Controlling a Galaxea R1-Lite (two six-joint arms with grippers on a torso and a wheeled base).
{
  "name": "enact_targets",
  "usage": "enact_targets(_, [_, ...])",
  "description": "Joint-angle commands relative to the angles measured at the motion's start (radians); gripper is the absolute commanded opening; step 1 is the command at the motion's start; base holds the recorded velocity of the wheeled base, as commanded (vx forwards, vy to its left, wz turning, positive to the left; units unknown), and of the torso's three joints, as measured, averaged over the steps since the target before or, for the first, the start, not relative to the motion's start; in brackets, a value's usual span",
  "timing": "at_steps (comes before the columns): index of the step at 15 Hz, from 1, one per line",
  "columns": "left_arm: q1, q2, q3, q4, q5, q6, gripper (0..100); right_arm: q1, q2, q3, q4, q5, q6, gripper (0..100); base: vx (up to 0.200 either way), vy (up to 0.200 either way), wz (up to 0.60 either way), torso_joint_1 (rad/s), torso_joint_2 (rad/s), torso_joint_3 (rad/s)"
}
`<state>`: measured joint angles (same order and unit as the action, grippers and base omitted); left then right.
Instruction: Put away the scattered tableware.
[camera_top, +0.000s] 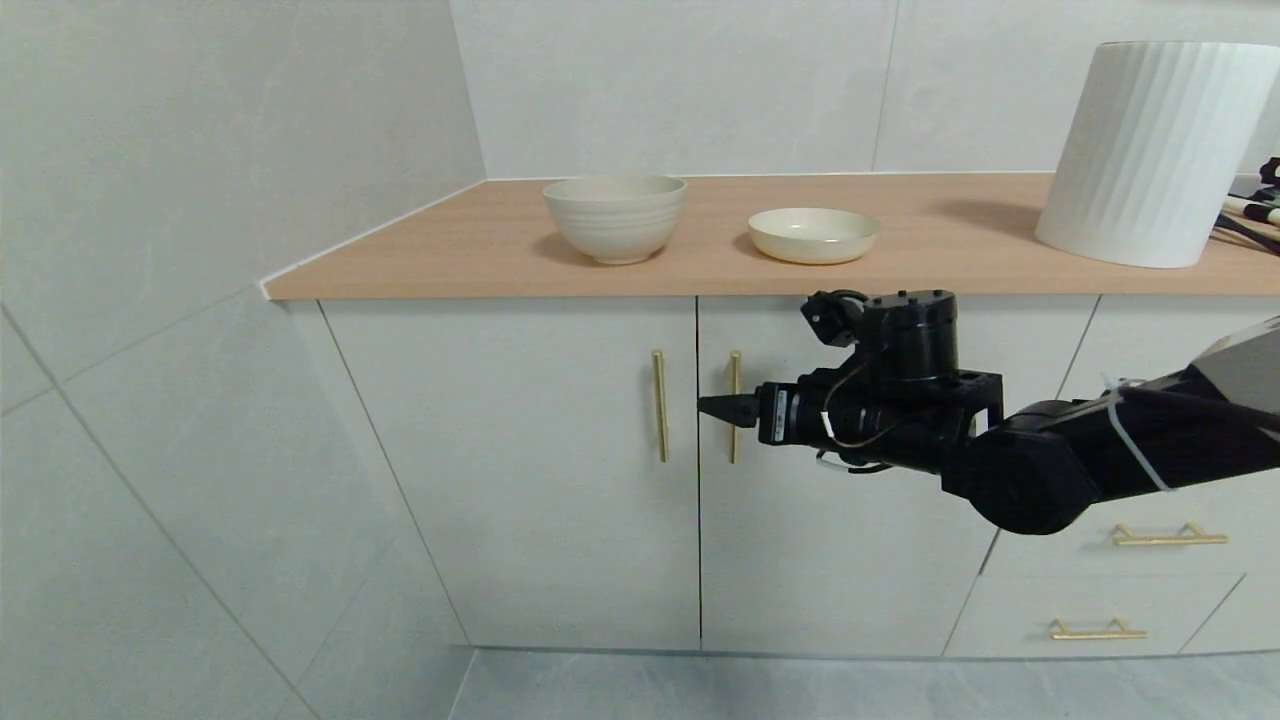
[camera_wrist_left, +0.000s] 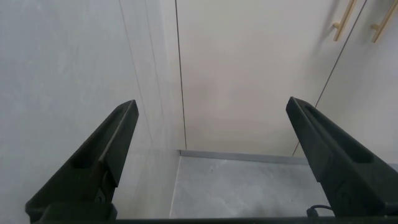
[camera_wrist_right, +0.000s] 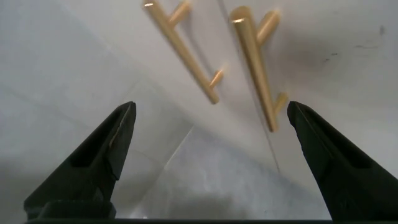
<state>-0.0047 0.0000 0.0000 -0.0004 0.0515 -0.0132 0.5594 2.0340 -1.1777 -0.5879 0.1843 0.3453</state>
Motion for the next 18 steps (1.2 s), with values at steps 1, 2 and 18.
enact_targets(1, [0.000, 0.000, 0.000, -0.001, 0.001, -0.001, 100, 0.002, 0.068, -0.027, -0.044, -0.016, 0.007, 100, 0.000, 0.000, 0.00, 0.000, 0.00, 0.000])
enact_targets(2, [0.000, 0.000, 0.000, 0.000, 0.001, -0.001, 100, 0.002, 0.086, -0.027, -0.095, -0.017, 0.006, 100, 0.000, 0.000, 0.00, 0.000, 0.00, 0.000])
enact_targets(18, [0.000, 0.000, 0.000, 0.000, 0.001, -0.001, 100, 0.048, 0.118, -0.002, -0.251, 0.067, 0.104, 100, 0.000, 0.000, 0.00, 0.000, 0.00, 0.000])
